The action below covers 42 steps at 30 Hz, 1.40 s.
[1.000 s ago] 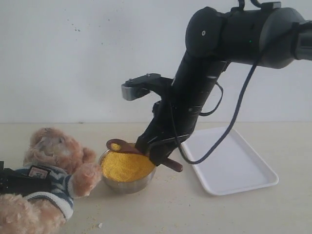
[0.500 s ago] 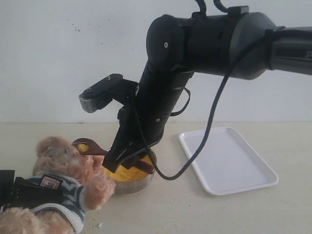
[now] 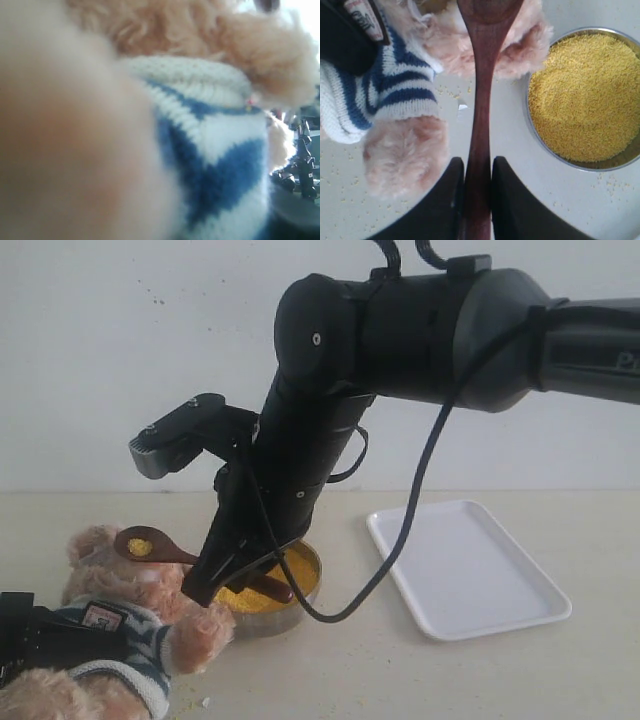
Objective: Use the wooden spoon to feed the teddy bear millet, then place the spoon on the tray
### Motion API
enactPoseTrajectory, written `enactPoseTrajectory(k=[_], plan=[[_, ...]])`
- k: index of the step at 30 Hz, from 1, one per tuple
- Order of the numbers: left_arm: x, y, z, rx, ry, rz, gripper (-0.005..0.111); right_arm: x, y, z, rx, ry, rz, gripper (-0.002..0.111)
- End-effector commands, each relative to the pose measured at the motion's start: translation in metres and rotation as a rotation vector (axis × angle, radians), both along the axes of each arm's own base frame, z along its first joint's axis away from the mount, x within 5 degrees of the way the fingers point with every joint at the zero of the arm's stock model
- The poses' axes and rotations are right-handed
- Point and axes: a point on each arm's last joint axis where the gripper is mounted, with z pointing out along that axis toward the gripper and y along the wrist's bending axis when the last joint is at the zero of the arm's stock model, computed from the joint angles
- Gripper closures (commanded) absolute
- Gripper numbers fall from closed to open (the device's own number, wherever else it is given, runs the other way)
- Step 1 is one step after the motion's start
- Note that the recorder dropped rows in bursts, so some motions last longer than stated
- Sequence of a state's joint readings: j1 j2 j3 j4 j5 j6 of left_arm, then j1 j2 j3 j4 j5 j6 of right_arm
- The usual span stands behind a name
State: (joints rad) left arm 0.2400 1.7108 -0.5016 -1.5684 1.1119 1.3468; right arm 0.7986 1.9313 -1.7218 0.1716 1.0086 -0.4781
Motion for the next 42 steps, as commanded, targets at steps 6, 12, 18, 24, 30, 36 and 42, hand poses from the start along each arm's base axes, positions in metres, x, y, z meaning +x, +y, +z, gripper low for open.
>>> enactPoseTrajectory(k=[6,12,18,24,30,36,42], plan=[[0.001,-0.001,0.000,0.001,-0.004,0.012,0.103,-0.003,-0.004,0.021,-0.007,-0.106,0.052,0.109],[0.001,0.000,0.000,-0.003,0.001,0.024,0.103,-0.017,0.003,0.029,-0.103,-0.233,0.132,0.109],[0.001,-0.001,0.001,-0.018,-0.001,0.018,0.103,-0.030,0.015,0.032,-0.230,-0.406,0.166,0.109],[0.001,-0.001,0.002,-0.024,-0.005,0.014,0.103,-0.043,0.026,0.034,-0.286,-0.496,0.212,0.109],[0.001,-0.003,0.004,-0.045,-0.010,0.003,0.103,-0.051,0.029,0.022,-0.379,-0.587,0.230,0.109],[0.001,-0.003,0.004,-0.050,-0.011,0.003,0.103,-0.055,0.032,0.006,-0.387,-0.635,0.226,0.109],[0.001,-0.003,0.004,-0.051,-0.012,0.005,0.103,-0.068,0.041,0.000,-0.409,-0.726,0.283,0.109]])
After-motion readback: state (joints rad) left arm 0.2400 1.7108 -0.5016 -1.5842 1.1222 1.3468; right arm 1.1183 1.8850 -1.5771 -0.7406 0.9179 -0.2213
